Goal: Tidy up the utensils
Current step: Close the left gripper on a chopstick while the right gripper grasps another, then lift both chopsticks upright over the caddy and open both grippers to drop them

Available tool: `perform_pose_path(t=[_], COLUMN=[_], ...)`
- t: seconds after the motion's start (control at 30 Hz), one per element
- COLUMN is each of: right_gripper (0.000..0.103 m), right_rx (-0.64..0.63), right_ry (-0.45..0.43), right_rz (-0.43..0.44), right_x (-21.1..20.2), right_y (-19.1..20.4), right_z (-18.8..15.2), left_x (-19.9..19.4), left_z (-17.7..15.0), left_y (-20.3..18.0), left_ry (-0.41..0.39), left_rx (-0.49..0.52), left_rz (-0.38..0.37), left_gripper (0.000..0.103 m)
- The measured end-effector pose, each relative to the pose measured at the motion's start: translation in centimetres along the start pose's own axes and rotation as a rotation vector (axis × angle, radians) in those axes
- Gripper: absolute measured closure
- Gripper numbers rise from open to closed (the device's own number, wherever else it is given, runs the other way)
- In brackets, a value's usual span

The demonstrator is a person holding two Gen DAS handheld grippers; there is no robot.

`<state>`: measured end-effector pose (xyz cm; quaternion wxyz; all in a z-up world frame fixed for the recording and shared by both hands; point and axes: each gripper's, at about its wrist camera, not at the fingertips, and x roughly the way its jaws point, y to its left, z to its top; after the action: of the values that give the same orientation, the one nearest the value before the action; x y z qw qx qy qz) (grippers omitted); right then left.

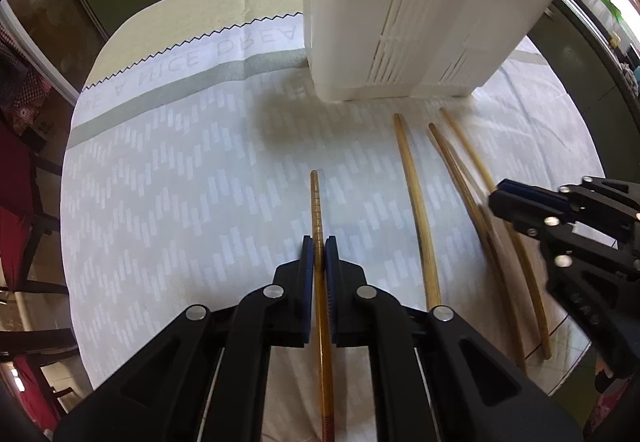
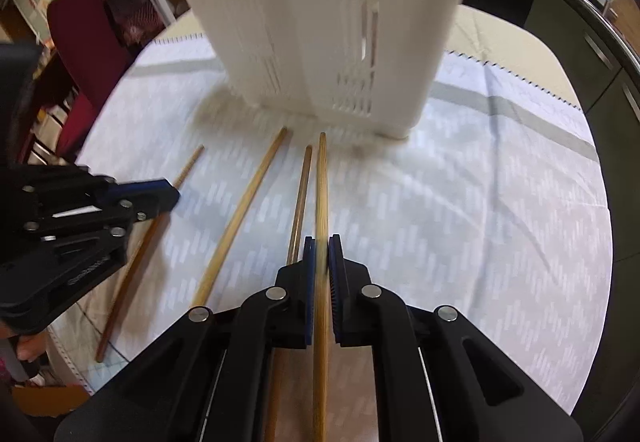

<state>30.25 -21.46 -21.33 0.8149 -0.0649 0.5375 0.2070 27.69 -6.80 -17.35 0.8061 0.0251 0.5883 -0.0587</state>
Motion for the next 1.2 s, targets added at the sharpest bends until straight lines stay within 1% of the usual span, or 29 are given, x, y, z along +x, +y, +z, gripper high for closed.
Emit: perform_pose_path(t=[0.07,0.13,0.3,0.47,0.63,0.77,1.2], right_gripper=[0.096,0.096,0.095,0.095,0.095,0.095,0.095], right_rx=[0.009,0.015,0.024,0.027,0.024,0.023,0.011], right_ry=[-0.037,-0.075,-0.182,-0.259,-0.290,-0.305,-0.341], right_rz=[0.014,0.023,0.060,0.078,0.082,0.084,0.086], right_x=[-1.3,-3.0,-7.7,-11.9,-14.3,-15.0,-17.0], right_y=[-0.3,-0.5,-0.8,-2.3,-3.3,-3.4,-2.9], right_z=[-0.2,-0.3,-1.0,-2.2,-3.2,-3.5,-3.8], left_x=[-0.1,-0.7,-4.7,-9.1,-12.4,-14.4,-16.4], left_z=[0.2,0.4,0.5,0.0,-1.4,-2.2,-3.0], left_y=[0.4,0.9,1.5,1.5,0.9,0.4,0.3], left_ry=[-0.001,-0.020,-0.107,-0.192,-0.256,-0.291,-0.330], left_rx=[-0.011,-0.014,-0.002,0.019,0.029,0.036,0.053], left_rz=[-0.011,-0.017,-0.028,-0.037,-0.040,-0.040,-0.050], left_gripper=[0.097,0.097,0.097,0.097,0.098,0.098,0.098])
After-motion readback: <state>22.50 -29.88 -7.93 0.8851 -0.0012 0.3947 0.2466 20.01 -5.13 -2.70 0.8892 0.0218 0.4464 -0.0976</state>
